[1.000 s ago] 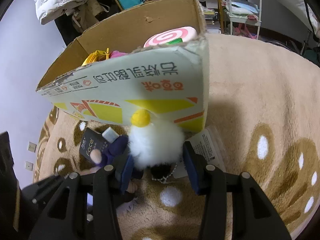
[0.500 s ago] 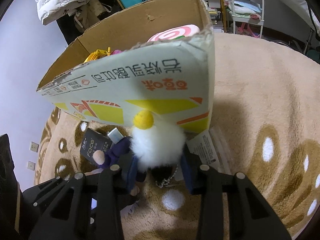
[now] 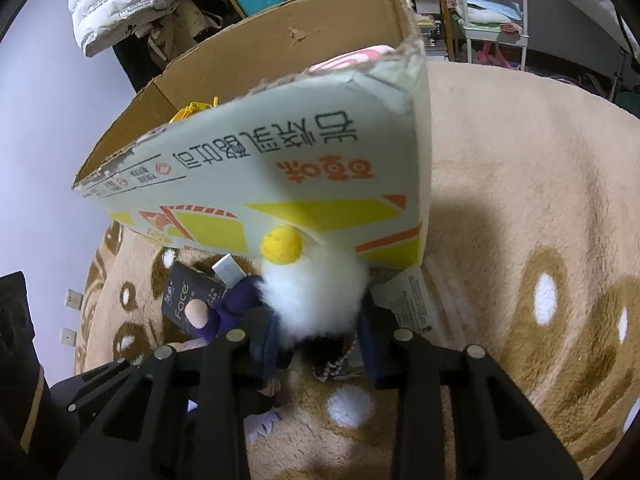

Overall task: Organize soft objects
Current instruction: 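Lift the white-haired doll with the left tool while the right tool grasps the white fluffy plush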

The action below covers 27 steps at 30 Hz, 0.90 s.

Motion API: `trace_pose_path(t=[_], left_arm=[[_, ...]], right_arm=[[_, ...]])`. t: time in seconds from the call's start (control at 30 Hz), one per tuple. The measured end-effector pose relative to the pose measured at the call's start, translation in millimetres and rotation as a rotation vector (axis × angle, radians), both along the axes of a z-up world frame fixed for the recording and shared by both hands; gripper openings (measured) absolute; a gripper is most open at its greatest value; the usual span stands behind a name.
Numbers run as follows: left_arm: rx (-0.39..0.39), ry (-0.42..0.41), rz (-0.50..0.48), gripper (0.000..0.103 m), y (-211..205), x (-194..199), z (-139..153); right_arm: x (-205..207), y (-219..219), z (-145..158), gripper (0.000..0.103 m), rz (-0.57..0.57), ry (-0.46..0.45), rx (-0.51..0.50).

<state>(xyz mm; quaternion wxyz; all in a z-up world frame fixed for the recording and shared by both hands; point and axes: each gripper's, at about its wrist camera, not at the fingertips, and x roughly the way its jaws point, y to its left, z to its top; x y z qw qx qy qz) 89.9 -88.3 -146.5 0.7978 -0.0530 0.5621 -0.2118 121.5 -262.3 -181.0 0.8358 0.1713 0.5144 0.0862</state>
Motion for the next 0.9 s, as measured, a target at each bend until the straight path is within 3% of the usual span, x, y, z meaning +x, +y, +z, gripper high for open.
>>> trace_pose_path(t=[0.13, 0.43, 0.73, 0.9], left_arm=[[-0.001, 0.001, 0.003, 0.046, -3.6, 0.6, 0.2], [0.034, -0.05, 0.011, 0.043, -12.6, -9.1, 11.3], [0.135, -0.169, 0.085, 0.043, 0.7, -24.2, 33.3], [0.15, -0.232, 0.124, 0.043, 13.5, -30.1, 53.0]], right_arm=[[-0.9, -5.5, 0.3, 0.033, -0.001, 0.007, 0.01], [-6.2, 2.2, 9.9, 0.032, 0.006, -0.016, -0.076], [-20.6, 3.9, 29.5, 0.031, 0.019, -0.059, -0.079], [-33.0, 3.6, 42.7, 0.031, 0.018, -0.086, -0.072]])
